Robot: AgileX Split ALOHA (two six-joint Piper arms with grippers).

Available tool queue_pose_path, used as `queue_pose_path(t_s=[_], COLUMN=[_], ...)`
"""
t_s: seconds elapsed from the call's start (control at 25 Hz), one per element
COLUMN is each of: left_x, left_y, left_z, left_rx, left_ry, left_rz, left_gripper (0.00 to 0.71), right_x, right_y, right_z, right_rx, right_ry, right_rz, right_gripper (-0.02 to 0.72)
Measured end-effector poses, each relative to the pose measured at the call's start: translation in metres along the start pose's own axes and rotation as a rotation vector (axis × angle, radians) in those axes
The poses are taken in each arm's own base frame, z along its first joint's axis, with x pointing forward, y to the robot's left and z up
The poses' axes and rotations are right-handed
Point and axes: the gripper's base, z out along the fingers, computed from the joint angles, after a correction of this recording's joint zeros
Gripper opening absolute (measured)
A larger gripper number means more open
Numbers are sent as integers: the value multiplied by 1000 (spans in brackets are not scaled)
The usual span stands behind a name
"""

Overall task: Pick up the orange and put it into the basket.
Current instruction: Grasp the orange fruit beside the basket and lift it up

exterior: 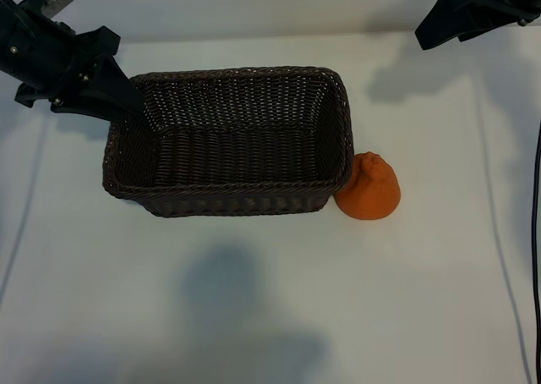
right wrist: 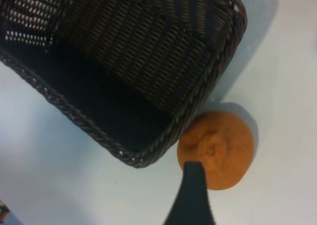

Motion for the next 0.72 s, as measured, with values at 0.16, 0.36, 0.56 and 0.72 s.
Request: queue_pose_path(t_s=[0.16, 0.36, 0.56, 0.72], left_x=[0, 0, 0, -1], left_y=[0, 0, 0, 0], left_z=[0, 0, 0, 0], left_rx=[0, -1, -2, -2], left_ry=[0, -4, -5, -7], left_rz=[0, 0, 0, 0], left_gripper=[403, 404, 404, 404], right_x=[2, 5, 5, 8], right_y=[-3, -11, -12, -12], right_z=[0, -1, -2, 1], right_rx=[38, 107, 114, 107], right_ry=[21, 54, 56, 67], right_rz=[-13, -4, 0, 8], right_gripper=[579, 579, 579, 579])
